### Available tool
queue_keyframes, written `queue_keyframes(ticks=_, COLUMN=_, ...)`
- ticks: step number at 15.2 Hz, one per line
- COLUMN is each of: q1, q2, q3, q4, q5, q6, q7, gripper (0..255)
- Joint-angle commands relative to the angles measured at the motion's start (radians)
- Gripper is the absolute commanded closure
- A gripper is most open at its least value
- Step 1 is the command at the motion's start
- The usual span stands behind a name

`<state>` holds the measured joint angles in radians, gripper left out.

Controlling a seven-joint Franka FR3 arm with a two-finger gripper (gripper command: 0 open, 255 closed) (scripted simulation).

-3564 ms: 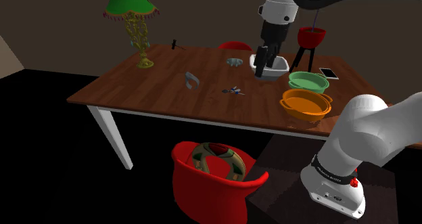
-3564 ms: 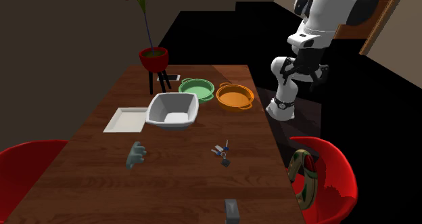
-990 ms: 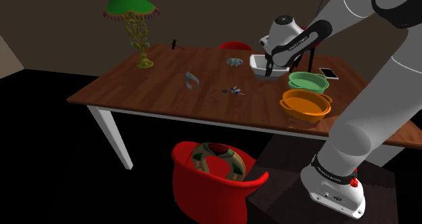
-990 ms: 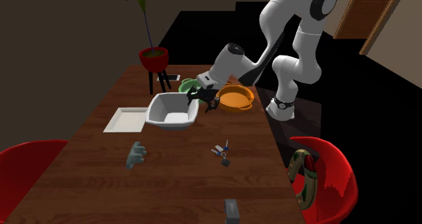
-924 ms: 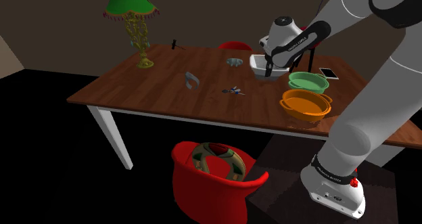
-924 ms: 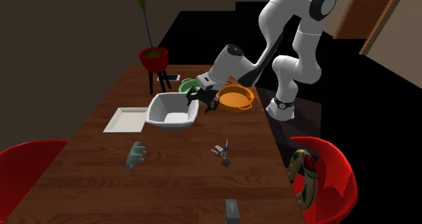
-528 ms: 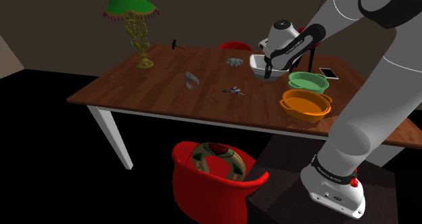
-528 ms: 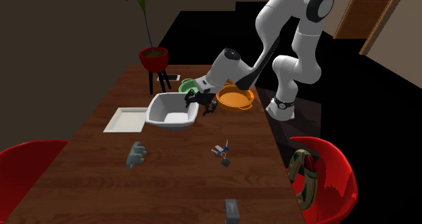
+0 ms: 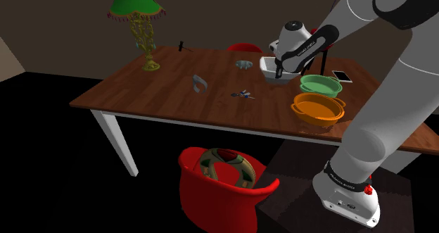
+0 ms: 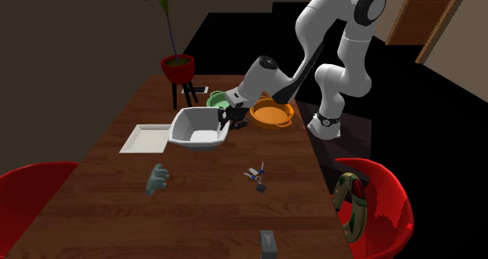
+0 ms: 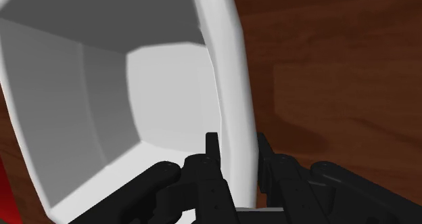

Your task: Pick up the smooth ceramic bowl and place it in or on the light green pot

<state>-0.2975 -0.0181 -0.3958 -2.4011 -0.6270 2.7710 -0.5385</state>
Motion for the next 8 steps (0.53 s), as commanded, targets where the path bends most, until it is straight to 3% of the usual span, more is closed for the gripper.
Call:
queue_keyframes(ticks=1, q1=0.0, q2=0.001, q3=0.0, q4=0.0, q5=0.0, q6=0.0, q7=0.0, gripper=255)
queue_keyframes(ticks=8, q1=0.003, q2=-0.021, q3=0.002, q4=0.005, q5=0.015, q6=-0.027, q7=-0.018, gripper=255)
